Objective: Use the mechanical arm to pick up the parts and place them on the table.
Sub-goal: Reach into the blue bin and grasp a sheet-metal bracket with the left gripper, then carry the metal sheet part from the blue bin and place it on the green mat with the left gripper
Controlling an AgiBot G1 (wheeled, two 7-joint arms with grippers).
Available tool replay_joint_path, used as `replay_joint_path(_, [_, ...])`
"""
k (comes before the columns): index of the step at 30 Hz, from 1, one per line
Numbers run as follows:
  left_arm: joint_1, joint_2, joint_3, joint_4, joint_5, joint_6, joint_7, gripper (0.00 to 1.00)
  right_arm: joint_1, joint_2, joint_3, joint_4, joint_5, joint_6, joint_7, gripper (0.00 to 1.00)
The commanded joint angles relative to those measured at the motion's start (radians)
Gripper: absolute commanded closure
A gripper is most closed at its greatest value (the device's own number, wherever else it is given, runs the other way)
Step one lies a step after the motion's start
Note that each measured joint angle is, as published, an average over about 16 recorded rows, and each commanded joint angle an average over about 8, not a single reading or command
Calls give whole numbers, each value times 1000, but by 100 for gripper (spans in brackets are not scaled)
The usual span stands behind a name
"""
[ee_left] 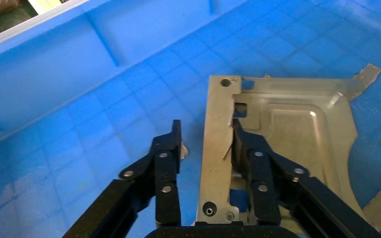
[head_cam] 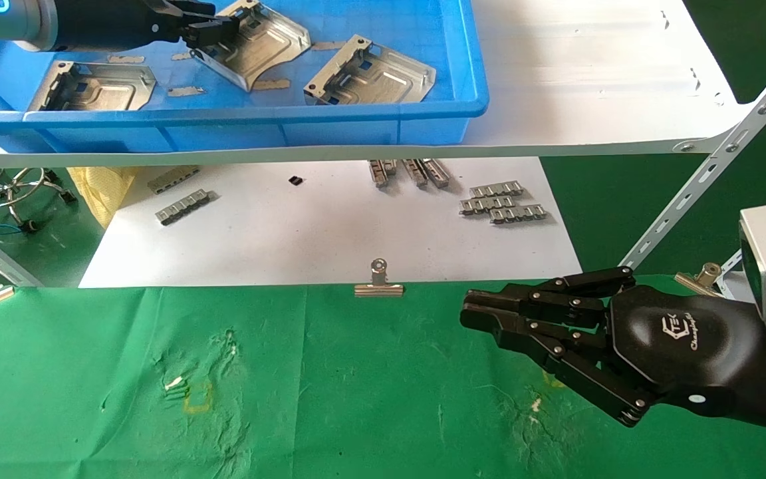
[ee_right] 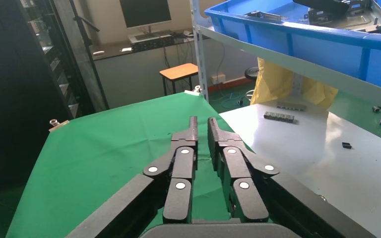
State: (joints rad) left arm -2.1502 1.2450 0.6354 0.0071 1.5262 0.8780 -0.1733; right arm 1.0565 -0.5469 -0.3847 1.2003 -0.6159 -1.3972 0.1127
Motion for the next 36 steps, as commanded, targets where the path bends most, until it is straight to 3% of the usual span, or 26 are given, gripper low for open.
replay_joint_path(1, [0,0,0,1,1,-3,-3,100,0,0,0,0,0,0,0,0])
replay_joint_path(8, [-1,-7,-9,-5,-14,7,-8,100,0,0,0,0,0,0,0,0])
replay_joint_path(13, [-13,-33,-39,-30,-57,83,8,100,0,0,0,0,0,0,0,0])
replay_joint_path(17, [-19,-70,-67,-64,-100,223,52,100,0,0,0,0,0,0,0,0])
replay_joint_path(26, [2,-155,-90,-161,-164,655,222,100,0,0,0,0,0,0,0,0])
replay_joint_path(31, [64,-198,-61,-281,-213,729,303,100,0,0,0,0,0,0,0,0])
replay_joint_path(36, [186,-301,13,-539,-352,734,339,100,0,0,0,0,0,0,0,0])
